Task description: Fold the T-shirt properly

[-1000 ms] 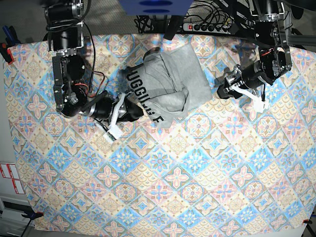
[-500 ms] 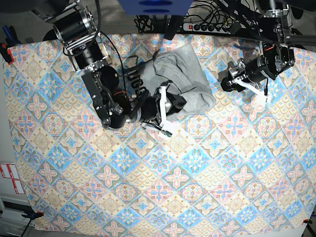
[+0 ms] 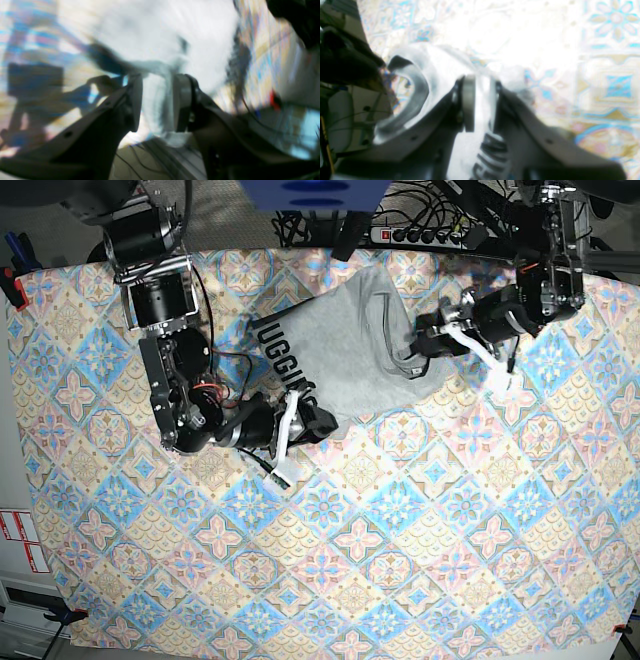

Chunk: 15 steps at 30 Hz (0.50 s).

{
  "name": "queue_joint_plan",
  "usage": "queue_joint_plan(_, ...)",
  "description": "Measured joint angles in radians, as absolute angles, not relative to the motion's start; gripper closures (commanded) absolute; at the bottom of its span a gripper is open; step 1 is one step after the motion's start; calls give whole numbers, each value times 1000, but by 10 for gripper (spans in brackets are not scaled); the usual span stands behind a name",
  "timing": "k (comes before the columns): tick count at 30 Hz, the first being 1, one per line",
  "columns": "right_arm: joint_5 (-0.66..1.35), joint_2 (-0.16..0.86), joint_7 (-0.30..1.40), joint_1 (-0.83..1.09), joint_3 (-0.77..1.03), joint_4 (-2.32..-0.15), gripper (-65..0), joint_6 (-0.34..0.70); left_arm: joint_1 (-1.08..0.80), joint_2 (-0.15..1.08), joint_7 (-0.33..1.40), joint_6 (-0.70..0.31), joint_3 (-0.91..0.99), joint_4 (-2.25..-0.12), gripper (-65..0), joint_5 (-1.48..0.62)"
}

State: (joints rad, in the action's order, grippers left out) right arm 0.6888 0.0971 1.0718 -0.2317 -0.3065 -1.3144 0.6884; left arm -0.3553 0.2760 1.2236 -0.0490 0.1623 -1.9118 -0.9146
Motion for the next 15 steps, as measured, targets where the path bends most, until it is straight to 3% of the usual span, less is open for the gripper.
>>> queue_joint_plan(6,684,140,1078,-228,-288,-1310,-94,694,-330,278,1223,-49,65,-1917,-194,-896)
queue_joint_plan(15,688,128,1082,-233,-303,-1311,-94,688,-331,286,1223,-49,6,-1908,-193,-838)
